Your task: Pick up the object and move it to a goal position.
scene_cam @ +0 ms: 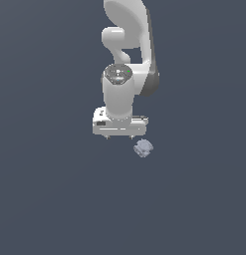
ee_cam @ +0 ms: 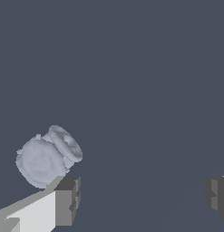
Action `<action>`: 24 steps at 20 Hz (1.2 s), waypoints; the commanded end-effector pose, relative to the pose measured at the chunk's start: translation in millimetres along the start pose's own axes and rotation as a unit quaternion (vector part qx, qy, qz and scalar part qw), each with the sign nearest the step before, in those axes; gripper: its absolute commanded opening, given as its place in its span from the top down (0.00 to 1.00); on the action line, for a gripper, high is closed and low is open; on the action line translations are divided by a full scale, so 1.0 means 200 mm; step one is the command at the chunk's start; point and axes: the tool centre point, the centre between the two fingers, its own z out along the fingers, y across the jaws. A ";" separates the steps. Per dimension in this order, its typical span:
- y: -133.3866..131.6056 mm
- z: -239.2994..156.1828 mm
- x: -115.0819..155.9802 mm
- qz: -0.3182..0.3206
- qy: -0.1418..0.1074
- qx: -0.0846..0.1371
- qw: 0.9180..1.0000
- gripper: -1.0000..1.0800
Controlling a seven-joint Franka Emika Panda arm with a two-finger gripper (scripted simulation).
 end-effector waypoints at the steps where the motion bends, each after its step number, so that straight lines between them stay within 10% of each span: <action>1: 0.00 0.00 0.00 0.000 0.000 0.000 1.000 0.04; 24: -0.10 0.12 -0.02 -0.039 -0.004 0.010 0.999 0.04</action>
